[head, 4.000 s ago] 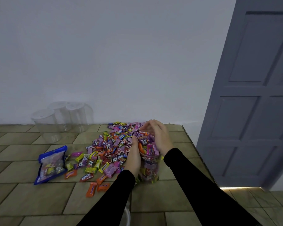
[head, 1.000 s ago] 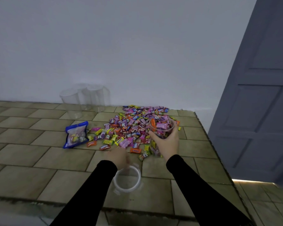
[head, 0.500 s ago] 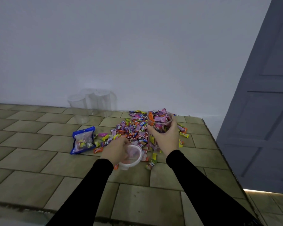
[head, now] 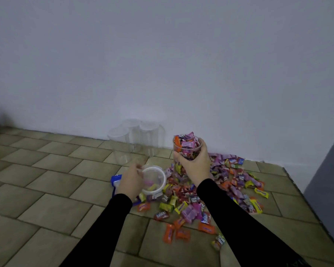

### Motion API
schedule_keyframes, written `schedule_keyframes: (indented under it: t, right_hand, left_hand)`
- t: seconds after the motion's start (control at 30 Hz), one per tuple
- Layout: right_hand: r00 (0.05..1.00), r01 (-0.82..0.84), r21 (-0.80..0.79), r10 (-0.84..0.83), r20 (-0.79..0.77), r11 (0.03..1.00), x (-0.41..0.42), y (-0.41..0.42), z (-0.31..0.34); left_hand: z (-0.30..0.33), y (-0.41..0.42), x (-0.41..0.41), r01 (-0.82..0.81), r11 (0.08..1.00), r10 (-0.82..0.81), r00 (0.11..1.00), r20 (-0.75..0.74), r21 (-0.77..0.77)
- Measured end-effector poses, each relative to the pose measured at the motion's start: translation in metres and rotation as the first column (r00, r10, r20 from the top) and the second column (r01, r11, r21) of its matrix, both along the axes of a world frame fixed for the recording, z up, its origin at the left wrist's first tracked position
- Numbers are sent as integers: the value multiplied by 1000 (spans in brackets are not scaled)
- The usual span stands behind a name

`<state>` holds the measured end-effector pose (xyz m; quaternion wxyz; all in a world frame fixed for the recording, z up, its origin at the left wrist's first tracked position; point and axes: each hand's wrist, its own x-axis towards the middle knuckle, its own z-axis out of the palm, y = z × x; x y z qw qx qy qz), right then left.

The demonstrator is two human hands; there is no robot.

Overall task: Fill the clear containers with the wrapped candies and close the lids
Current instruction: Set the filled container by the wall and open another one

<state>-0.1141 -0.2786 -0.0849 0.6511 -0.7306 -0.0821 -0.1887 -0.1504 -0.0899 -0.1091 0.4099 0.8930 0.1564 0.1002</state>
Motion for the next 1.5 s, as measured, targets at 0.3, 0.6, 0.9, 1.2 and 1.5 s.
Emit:
schedule_keyframes:
  t: [0.3, 0.6, 0.9, 1.2, 1.5]
  right_hand:
    - [998, -55, 17, 55, -39, 998, 90, 74, 7]
    - [997, 19, 4, -19, -79, 1000, 146, 109, -19]
    - [994, 37, -62, -43, -102, 997, 156, 131, -41]
    - [999, -2, -83, -2, -51, 997, 139, 148, -52]
    - [983, 40, 83, -25, -181, 996, 149, 132, -37]
  left_hand:
    - [10, 55, 80, -60, 995, 59, 998, -10, -80]
    - [-34, 64, 145, -127, 948, 91, 987, -133, -293]
    - [-57, 103, 153, -46, 987, 21, 988, -155, -157]
    - [-63, 130, 143, 1, 999, 10, 976, -218, 48]
    - [-14, 111, 141, 45, 950, -61, 997, 43, 308]
